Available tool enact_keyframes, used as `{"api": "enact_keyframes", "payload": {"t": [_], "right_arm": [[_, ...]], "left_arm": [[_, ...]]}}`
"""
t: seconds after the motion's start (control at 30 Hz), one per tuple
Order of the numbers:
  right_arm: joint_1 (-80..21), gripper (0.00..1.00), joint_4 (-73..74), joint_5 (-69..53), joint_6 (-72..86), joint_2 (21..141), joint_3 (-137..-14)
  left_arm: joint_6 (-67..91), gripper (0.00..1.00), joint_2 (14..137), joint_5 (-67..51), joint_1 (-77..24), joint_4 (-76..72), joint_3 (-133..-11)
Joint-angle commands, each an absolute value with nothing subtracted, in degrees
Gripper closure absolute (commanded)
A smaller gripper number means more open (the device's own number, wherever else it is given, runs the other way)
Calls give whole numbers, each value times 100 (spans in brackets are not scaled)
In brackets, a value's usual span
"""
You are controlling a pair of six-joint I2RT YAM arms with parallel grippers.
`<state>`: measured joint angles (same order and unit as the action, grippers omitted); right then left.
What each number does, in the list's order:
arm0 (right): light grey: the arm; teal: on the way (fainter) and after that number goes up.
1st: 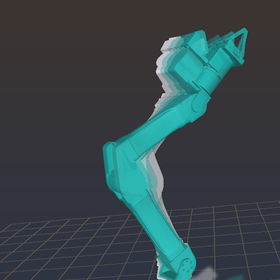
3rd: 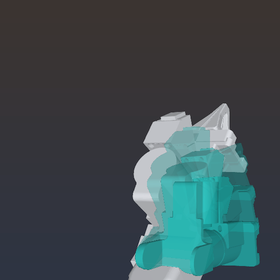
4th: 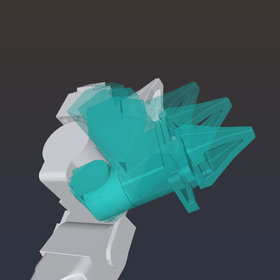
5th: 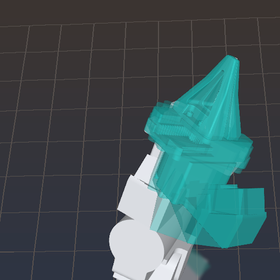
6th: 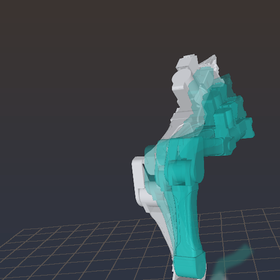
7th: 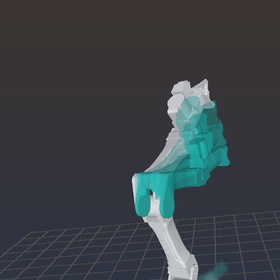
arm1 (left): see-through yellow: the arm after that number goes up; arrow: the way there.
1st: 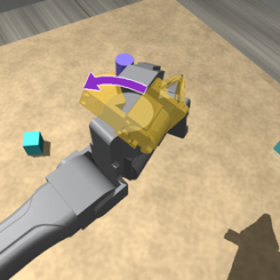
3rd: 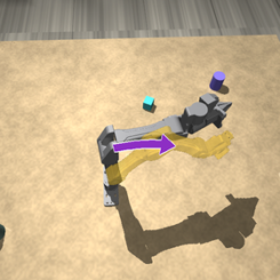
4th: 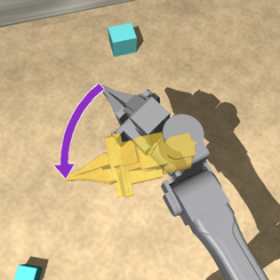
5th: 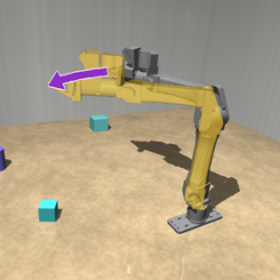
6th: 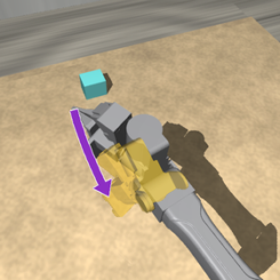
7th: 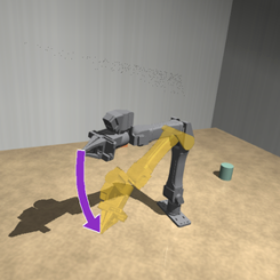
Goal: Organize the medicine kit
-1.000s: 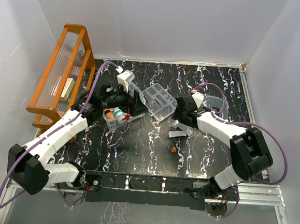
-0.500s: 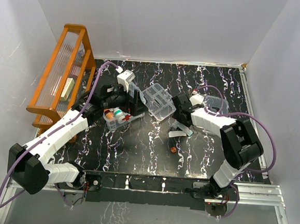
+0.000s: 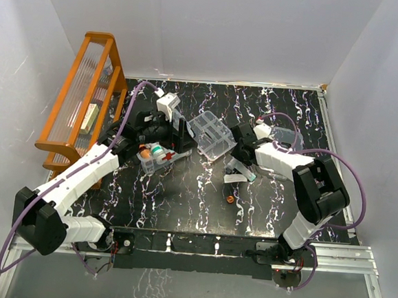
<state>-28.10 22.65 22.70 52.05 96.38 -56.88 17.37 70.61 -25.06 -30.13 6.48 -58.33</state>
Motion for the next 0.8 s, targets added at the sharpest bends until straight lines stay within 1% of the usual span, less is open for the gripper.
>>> {"api": "enact_keyframes", "payload": {"t": [0.0, 0.1, 0.3, 0.47, 0.57, 0.67, 0.77], "right_arm": [[-2808, 70, 1817, 2221, 5104, 9497, -5781], [-2799, 72, 1722, 2251, 5080, 9343, -5761], [-2802, 72, 1438, 2501, 4813, 8832, -5641], [-2797, 72, 982, 2536, 3746, 8407, -5590], [-2796, 72, 560, 2322, 2950, 8228, -5568], [-2800, 72, 136, 2020, 2467, 8219, -5572], [-2802, 72, -198, 1761, 2312, 8384, -5619]], "left_arm": [[1797, 18, 7152, -2566, -3050, 656, -6108], [1838, 18, 7172, -2551, -3071, 640, -6141], [1952, 18, 7144, -2391, -3070, 552, -6159], [2018, 18, 6996, -2049, -3073, 612, -6185], [2083, 18, 6880, -1728, -3069, 639, -6188], [2183, 17, 6784, -1469, -3069, 621, -6148], [2255, 17, 6705, -1321, -3075, 585, -6102]]}}
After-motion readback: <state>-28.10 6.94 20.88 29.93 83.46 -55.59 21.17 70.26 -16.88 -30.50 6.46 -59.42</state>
